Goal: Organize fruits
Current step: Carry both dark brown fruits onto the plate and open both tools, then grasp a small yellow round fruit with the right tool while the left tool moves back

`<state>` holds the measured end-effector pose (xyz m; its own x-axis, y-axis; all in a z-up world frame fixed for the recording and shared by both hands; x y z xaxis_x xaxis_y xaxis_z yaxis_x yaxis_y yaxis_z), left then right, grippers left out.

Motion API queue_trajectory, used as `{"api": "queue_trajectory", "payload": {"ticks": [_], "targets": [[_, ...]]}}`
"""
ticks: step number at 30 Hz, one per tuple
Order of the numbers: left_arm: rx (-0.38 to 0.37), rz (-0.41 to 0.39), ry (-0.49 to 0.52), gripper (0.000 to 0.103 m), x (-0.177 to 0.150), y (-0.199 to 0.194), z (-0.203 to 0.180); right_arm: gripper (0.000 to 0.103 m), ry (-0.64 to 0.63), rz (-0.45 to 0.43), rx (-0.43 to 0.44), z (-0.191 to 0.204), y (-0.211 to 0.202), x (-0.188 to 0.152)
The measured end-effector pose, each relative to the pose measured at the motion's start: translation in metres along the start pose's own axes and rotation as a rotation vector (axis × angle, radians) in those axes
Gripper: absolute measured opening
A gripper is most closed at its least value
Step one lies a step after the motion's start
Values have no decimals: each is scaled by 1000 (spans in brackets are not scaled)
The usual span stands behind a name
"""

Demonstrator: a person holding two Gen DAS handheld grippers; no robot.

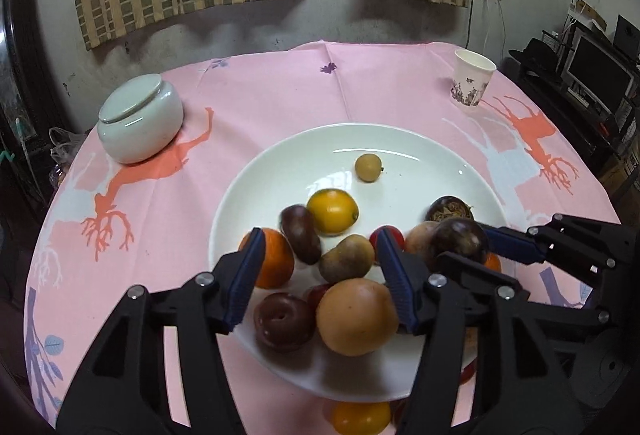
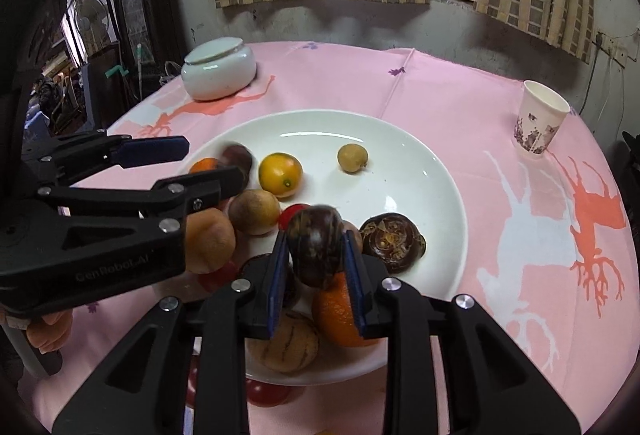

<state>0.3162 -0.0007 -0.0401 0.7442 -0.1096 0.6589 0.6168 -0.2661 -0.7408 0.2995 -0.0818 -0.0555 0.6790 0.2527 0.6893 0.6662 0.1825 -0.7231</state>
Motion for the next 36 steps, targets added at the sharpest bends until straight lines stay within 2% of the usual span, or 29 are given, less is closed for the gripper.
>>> {"api": "queue_trajectory", "payload": {"ticks": [3,8,14,16,19,21,27,30,33,36], "targets": [[7,-15,-35,64,0,-12,7,55,39,-46,-33,-11,-13,7],[21,-36,-43,69,-9,-37,13,55,140,-57,-8,-32,-36,0],[10,-56,-24,70,-32,-67,6,55,223,-21,-27,-59,-60,-34],[3,-60,-1,71,-43,-74,-1,55,224,-16,-34,-61,-69,-48],[-26,-53,35,79,-65,-78,-14,55,223,-8,-45,-62,-78,-66],[-28,-36,52,79,-81,-77,-19,55,221,-2,-38,-59,-82,-76],[-76,-6,-13,79,-118,-77,-23,55,216,8,-22,-51,-87,-97],[-73,-2,7,79,-134,-76,-28,55,217,32,-17,-50,-84,-105],[-84,7,14,79,-142,-75,-34,55,187,48,-15,-44,-83,-111],[-104,13,-2,79,-142,-74,-38,55,153,17,-28,-38,-86,-111]]}}
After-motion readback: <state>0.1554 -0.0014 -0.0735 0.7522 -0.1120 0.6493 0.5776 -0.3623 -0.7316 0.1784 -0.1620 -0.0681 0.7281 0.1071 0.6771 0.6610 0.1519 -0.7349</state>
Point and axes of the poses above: each gripper's, at about its wrist camera, not at the fingertips, and y roughly the way its jaws point, z to its left, x to its top, the point moved 10 cm from there along y, roughly the way its jaws point, and after that the axes turned 11 degrees about -x, right-handed, at the moved point
